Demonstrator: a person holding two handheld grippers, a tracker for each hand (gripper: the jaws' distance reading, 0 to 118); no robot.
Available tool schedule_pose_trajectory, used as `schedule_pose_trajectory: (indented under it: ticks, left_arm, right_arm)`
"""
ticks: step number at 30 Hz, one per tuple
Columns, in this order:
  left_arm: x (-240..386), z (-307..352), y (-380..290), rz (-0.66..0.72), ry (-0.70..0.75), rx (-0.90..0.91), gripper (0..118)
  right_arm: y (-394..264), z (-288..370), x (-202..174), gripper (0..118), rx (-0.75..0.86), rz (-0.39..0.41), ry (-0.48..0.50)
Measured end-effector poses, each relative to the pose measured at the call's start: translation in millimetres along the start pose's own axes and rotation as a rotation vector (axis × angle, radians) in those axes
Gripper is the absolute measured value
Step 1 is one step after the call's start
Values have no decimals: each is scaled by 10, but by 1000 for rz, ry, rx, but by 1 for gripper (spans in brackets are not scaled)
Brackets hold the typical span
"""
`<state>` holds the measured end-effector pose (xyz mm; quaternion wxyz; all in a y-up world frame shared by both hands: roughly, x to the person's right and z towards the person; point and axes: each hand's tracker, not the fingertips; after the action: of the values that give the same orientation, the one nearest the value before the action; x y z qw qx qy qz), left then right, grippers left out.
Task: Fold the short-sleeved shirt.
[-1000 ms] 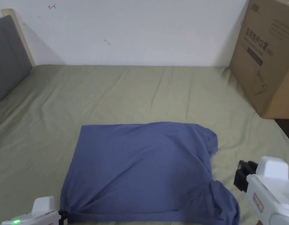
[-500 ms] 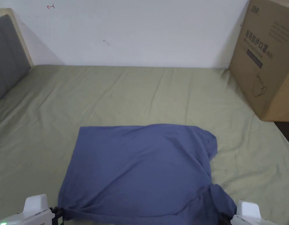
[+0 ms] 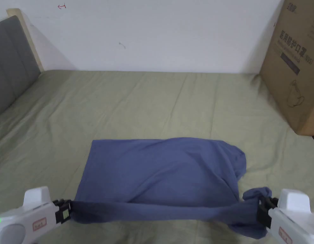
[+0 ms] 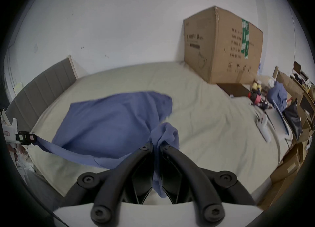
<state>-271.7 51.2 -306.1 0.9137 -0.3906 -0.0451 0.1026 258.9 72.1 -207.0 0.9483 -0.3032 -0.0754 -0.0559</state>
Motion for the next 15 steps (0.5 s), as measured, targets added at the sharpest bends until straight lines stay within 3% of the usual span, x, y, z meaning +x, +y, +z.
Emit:
schedule_pose_trajectory:
  ticks: [8, 15]
  left_arm:
    - [212, -769, 659, -73, 48, -9, 1]
    - [180, -1595, 667, -107, 102, -142, 1]
  right_arm:
    - [421, -835, -59, 5, -24, 27, -20]
    - [312, -1656, -50, 5, -149, 43, -49]
